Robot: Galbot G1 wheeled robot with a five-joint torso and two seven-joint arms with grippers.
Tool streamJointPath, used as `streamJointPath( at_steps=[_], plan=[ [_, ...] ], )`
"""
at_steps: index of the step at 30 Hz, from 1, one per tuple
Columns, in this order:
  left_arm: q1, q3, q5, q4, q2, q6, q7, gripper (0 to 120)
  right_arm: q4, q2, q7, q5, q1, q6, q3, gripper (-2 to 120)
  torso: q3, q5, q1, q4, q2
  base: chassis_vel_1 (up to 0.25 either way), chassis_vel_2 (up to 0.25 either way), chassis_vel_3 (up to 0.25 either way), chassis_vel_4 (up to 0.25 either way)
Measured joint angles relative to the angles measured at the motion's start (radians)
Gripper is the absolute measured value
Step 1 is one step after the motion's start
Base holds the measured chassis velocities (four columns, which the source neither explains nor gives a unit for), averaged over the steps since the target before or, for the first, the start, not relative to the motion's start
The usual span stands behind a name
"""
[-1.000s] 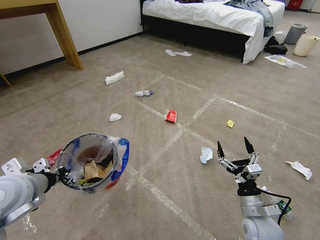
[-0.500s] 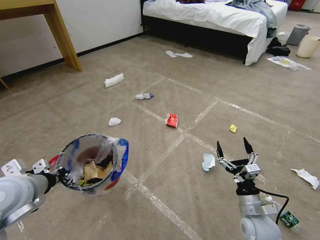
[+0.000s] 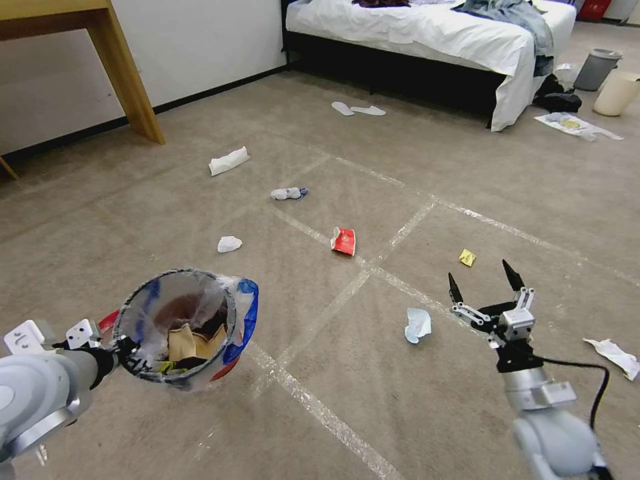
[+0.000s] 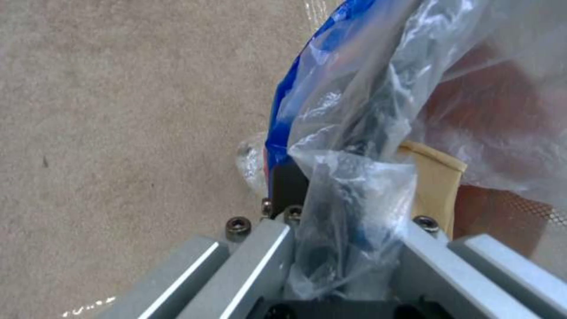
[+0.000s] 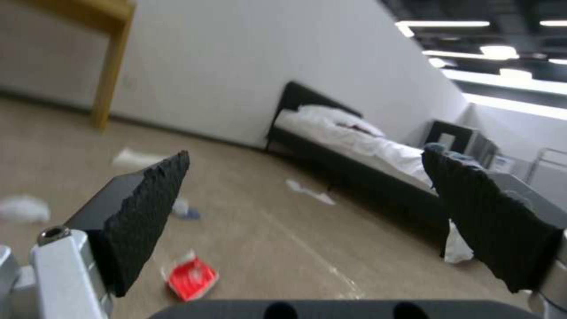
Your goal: Pick up the trash bin and place the garbage on the floor into it.
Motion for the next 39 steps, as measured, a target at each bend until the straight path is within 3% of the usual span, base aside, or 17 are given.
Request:
streamJointPath(
  at_steps=[1, 3, 4, 6, 7, 8, 9, 10, 11, 12, 14, 22, 28, 32, 33, 35, 39],
  plan=[
    [0.000, 0.000, 0.000, 0.000, 0.000, 0.000, 0.000, 0, 0.000, 0.000, 0.000, 0.000, 0.000, 0.000, 0.000, 100, 0.000, 0.0000, 0.000, 0.0000, 0.000, 0.000, 0.000, 0.000, 0.000],
    [0.009, -0.001, 0.014, 0.002, -0.014, 0.004, 0.010, 0, -0.024, -0.159, 0.040, 0.067, 0.001, -0.078, -0.007, 100, 0.000, 0.0002, 0.000, -0.0001, 0.000, 0.000, 0.000, 0.000, 0.000],
    [0.009, -0.001, 0.014, 0.002, -0.014, 0.004, 0.010, 0, -0.024, -0.159, 0.040, 0.067, 0.001, -0.078, -0.007, 100, 0.000, 0.0002, 0.000, -0.0001, 0.000, 0.000, 0.000, 0.000, 0.000],
    [0.019, -0.004, 0.033, 0.005, -0.031, 0.006, 0.023, 0, -0.035, -0.322, 0.088, 0.197, -0.010, -0.165, 0.000, 100, 0.000, 0.0005, 0.000, -0.0001, 0.000, 0.000, 0.000, 0.000, 0.000],
    [0.019, -0.004, 0.033, 0.005, -0.031, 0.006, 0.023, 0, -0.035, -0.322, 0.088, 0.197, -0.010, -0.165, 0.000, 100, 0.000, 0.0005, 0.000, -0.0001, 0.000, 0.000, 0.000, 0.000, 0.000],
    [0.021, -0.004, 0.041, 0.006, -0.040, 0.007, 0.029, 0, -0.048, -0.407, 0.104, 0.240, -0.013, -0.207, 0.018, 100, 0.000, -0.0004, 0.000, -0.0001, 0.000, 0.000, 0.000, 0.000, 0.000],
    [0.021, -0.004, 0.041, 0.006, -0.040, 0.007, 0.029, 0, -0.048, -0.407, 0.104, 0.240, -0.013, -0.207, 0.018, 100, 0.000, -0.0004, 0.000, -0.0001, 0.000, 0.000, 0.000, 0.000, 0.000],
    [0.020, -0.003, 0.045, 0.006, -0.049, 0.007, 0.031, 0, -0.074, -0.478, 0.129, 0.254, -0.004, -0.243, 0.028, 100, 0.000, -0.0006, 0.000, 0.0001, 0.000, 0.000, 0.000, 0.000, 0.000],
    [0.020, -0.003, 0.045, 0.006, -0.049, 0.007, 0.031, 0, -0.074, -0.478, 0.129, 0.254, -0.004, -0.243, 0.028, 100, 0.000, -0.0006, 0.000, 0.0001, 0.000, 0.000, 0.000, 0.000, 0.000],
    [0.018, -0.003, 0.054, 0.013, -0.054, 0.007, 0.038, 0, -0.128, -0.560, 0.130, 0.278, 0.005, -0.289, 0.020, 100, 0.000, -0.0003, 0.000, 0.0000, 0.000, 0.000, 0.000, 0.000, 0.000],
    [0.016, -0.003, 0.057, 0.017, -0.054, 0.007, 0.040, 0, -0.180, -0.603, 0.101, 0.292, 0.015, -0.301, -0.008, 100, 0.000, -0.0004, 0.000, 0.0001, 0.000, 0.000, 0.000, 0.000, 0.000],
    [0.008, 0.000, 0.067, 0.036, -0.039, 0.007, 0.047, 0, -0.464, -0.709, -0.141, 0.309, 0.033, -0.285, -0.106, 100, 0.000, 0.0005, 0.000, -0.0005, 0.000, 0.000, 0.000, 0.000, 0.000],
    [-0.001, 0.013, 0.087, 0.053, -0.039, 0.006, 0.061, 0, -0.556, -0.795, -0.328, 0.320, -0.036, -0.334, -0.098, 100, 0.000, -0.0006, 0.000, 0.0001, 0.000, 0.000, 0.000, 0.000, 0.000],
    [-0.002, 0.017, 0.103, 0.068, -0.041, 0.007, 0.084, 0, -0.701, -0.794, -0.503, 0.292, -0.034, -0.322, -0.093, 100, 0.000, 0.0001, 0.000, 0.0002, 0.000, 0.000, 0.000, 0.000, 0.000],
    [-0.002, 0.017, 0.103, 0.068, -0.041, 0.007, 0.084, 0, -0.701, -0.794, -0.503, 0.292, -0.034, -0.322, -0.093, 100, 0.000, 0.0001, 0.000, 0.0002, 0.000, 0.000, 0.000, 0.000, 0.000],
    [-0.002, 0.019, 0.114, 0.086, -0.042, 0.008, 0.096, 0, -0.846, -0.763, -0.599, 0.163, 0.022, -0.260, -0.108, 100, 0.000, -0.0006, 0.000, -0.0003, 0.000, 0.000, 0.000, 0.000, 0.000],
    [-0.002, 0.021, 0.119, 0.096, -0.040, 0.008, 0.106, 0, -0.910, -0.721, -0.667, 0.102, 0.035, -0.242, -0.108, 100, 0.000, 0.0002, 0.000, -0.0006, 0.000, 0.000, 0.000, 0.000, 0.000]
  ],
)
